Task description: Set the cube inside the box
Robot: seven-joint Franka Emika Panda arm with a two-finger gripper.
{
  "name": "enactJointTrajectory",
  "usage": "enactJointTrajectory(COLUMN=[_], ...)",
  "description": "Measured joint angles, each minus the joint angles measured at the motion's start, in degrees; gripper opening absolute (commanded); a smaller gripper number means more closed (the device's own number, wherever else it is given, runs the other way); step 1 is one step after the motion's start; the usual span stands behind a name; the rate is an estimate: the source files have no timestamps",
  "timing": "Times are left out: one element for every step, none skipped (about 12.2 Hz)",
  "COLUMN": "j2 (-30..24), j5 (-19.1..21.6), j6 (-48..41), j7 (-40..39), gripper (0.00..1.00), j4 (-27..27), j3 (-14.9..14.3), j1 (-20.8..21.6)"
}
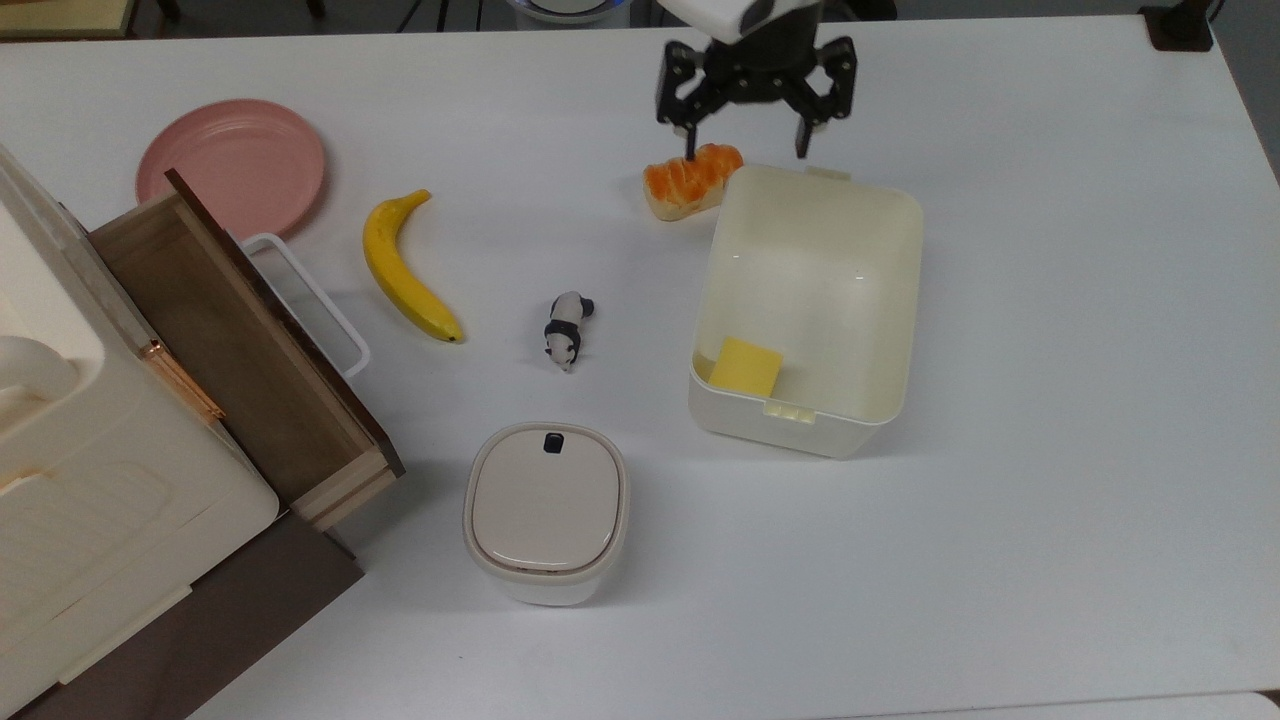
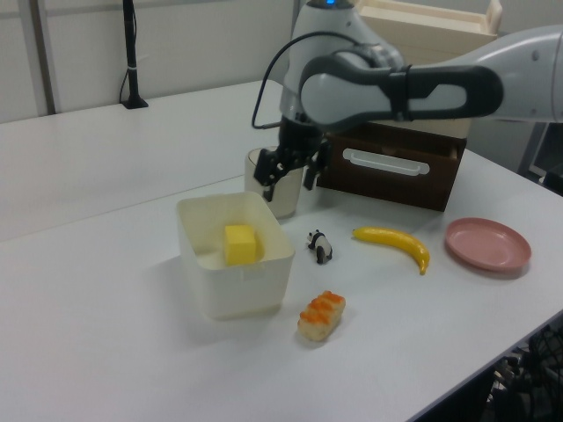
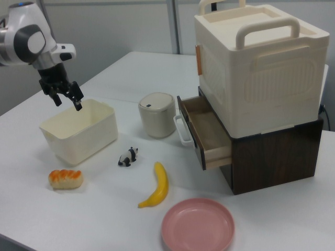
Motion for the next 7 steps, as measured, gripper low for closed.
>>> enactJointTrajectory(j2=[-1.0, -2.0, -3.0, -3.8, -4.4, -4.9, -5.1], j5=[0.0, 0.0, 0.0, 0.0, -0.1, -0.1, -0.1], j6=[-2.8, -5.3, -7.0, -7.9, -9.1, -10.6, -11.8], j7=[0.3, 0.3, 0.3, 0.3, 0.3, 0.3, 0.3], gripper=[1.0, 1.0, 1.0, 1.0, 1.0, 1.0, 1.0], j4=[0.4, 0.6, 0.8, 0.9, 1.3, 1.9, 2.3], j3=[-0.1, -0.2, -0.2, -0.3, -0.4, -0.5, -0.6], j1=[-0.9, -2.0, -3.0, -4.0, -5.1, -6.3, -7.6])
